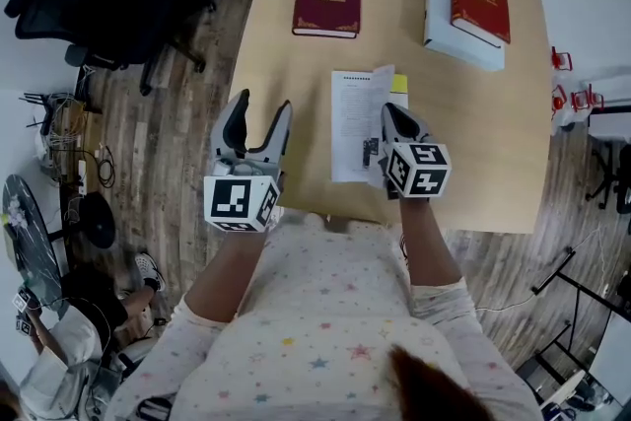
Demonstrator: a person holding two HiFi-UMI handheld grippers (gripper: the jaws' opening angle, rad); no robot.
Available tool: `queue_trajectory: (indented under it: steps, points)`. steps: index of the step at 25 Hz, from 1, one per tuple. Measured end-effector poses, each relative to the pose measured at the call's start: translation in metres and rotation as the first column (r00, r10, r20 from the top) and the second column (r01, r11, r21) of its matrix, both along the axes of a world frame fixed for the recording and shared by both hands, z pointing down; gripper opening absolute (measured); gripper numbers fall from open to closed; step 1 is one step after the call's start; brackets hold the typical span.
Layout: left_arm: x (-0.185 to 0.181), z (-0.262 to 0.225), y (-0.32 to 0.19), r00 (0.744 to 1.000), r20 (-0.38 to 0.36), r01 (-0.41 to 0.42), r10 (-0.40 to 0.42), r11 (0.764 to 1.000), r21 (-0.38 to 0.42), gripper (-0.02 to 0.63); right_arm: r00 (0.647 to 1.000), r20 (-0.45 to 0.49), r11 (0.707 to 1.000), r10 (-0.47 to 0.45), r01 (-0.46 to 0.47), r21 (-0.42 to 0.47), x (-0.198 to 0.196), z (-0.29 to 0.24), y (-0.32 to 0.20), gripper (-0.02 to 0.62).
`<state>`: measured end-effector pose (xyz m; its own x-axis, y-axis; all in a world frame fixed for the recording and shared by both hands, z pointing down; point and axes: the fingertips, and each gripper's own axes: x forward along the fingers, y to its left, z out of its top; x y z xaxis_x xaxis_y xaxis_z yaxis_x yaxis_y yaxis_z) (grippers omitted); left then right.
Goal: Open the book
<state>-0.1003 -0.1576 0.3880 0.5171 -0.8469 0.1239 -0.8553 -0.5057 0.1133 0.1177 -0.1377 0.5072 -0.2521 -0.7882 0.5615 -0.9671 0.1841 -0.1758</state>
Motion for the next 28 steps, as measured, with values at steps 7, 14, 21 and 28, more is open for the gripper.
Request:
queue_trajectory:
  steps: [7, 14, 21, 28]
  points:
    - [0.001, -0.002, -0.002, 0.999, -0.003, -0.048, 0.049, 0.999, 0.012, 0.256, 0.999, 0.001, 0.999, 0.035, -0.035, 0.001, 0.005, -0.002, 0.002, 0.009]
    - [0.002, -0.007, 0.000, 0.999, 0.000, -0.037, 0.037, 0.999, 0.025, 0.256, 1.000, -0.003, 1.000, 0.013, -0.013, 0.000, 0.006, -0.004, 0.003, 0.008]
    - [0.012, -0.010, 0.006, 0.999, -0.006, 0.035, -0.035, 0.999, 0.021, 0.256, 0.998, 0.028, 0.999, -0.052, 0.052, -0.006, 0.016, -0.007, 0.001, 0.009]
    - [0.029, -0.009, 0.014, 0.996, 0.003, 0.088, -0.088, 0.996, 0.021, 0.256, 0.993, 0.072, 0.996, -0.092, 0.092, 0.003, 0.032, -0.010, 0.001, 0.009]
